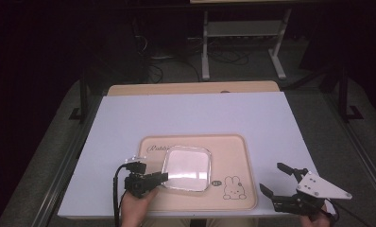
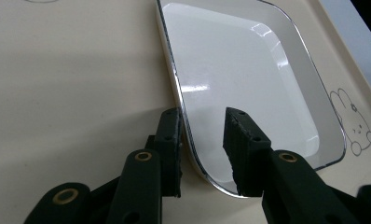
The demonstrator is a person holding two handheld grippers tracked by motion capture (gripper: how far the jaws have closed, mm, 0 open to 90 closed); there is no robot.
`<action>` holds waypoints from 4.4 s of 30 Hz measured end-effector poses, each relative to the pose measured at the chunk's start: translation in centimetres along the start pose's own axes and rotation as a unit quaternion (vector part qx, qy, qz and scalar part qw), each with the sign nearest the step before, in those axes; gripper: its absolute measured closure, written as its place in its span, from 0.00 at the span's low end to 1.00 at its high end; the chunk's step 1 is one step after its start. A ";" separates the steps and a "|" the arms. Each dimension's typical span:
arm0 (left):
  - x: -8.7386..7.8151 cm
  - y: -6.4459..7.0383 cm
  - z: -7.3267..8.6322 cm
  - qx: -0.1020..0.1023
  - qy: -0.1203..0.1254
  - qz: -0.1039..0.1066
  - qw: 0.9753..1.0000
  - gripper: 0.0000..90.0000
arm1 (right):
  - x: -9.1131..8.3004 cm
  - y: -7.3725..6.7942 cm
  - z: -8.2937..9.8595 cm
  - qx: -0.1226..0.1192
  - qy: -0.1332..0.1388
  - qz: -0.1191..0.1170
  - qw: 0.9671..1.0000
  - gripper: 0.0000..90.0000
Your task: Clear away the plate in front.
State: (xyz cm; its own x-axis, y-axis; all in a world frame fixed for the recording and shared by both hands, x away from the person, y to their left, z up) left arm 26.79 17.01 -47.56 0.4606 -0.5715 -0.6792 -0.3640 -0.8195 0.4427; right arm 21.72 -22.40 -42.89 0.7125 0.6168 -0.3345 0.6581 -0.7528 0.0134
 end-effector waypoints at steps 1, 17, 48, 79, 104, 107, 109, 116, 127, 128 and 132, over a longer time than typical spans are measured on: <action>-0.1 0.1 0.2 0.001 0.001 0.002 1.000 0.74 | 0.0 0.0 0.0 0.000 0.000 0.001 1.000 0.14; -0.3 0.7 0.9 0.015 0.003 0.006 1.000 0.73 | 0.0 0.0 0.0 0.000 0.001 0.001 1.000 0.14; -2.0 1.1 -1.3 0.100 0.040 -0.008 0.994 0.66 | 0.1 0.2 0.2 0.006 -0.007 0.008 1.000 0.14; -3.8 -0.3 -2.6 0.147 0.076 -0.004 0.986 0.64 | 0.2 0.6 0.4 0.015 -0.016 0.026 0.999 0.14; -5.9 -2.4 -2.8 0.180 0.084 -0.020 0.980 0.57 | 0.2 0.8 0.5 0.018 -0.019 0.033 0.999 0.14; -6.1 -2.7 -2.8 0.185 0.084 -0.018 0.979 0.57 | 0.2 0.8 0.5 0.018 -0.019 0.033 0.999 0.14; -6.3 -2.8 -2.7 0.188 0.085 -0.020 0.978 0.57 | 0.2 0.8 0.5 0.018 -0.020 0.033 0.999 0.14; -6.9 -3.4 -2.5 0.196 0.087 -0.020 0.977 0.54 | 0.3 0.8 0.5 0.017 -0.022 0.035 0.999 0.14; -7.7 -3.9 -2.1 0.210 0.091 -0.014 0.973 0.43 | 0.3 0.8 0.5 0.017 -0.023 0.037 0.999 0.14; -7.7 -3.9 -2.1 0.210 0.091 -0.014 0.973 0.42 | 0.3 0.8 0.5 0.017 -0.023 0.037 0.999 0.14; -7.9 -4.1 -1.9 0.217 0.090 -0.010 0.972 0.39 | 0.3 0.8 0.6 0.017 -0.023 0.037 0.999 0.14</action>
State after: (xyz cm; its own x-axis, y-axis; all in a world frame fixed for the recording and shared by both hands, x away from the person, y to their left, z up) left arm 26.18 24.83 -42.93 0.5913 -0.5860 -0.5540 -0.6427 -0.7574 0.1152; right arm 22.33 -23.01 -43.49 0.7463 0.5488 -0.3765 0.5948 -0.8039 0.0072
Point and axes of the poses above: each handheld gripper's, and its own axes: x roughly forward along the jaws, z roughly out of its underside, y roughly to its right, the point moved 5 cm from there along x, roughly forward along the jaws, and after that the axes turned 2 degrees about x, right-handed, at the moved point
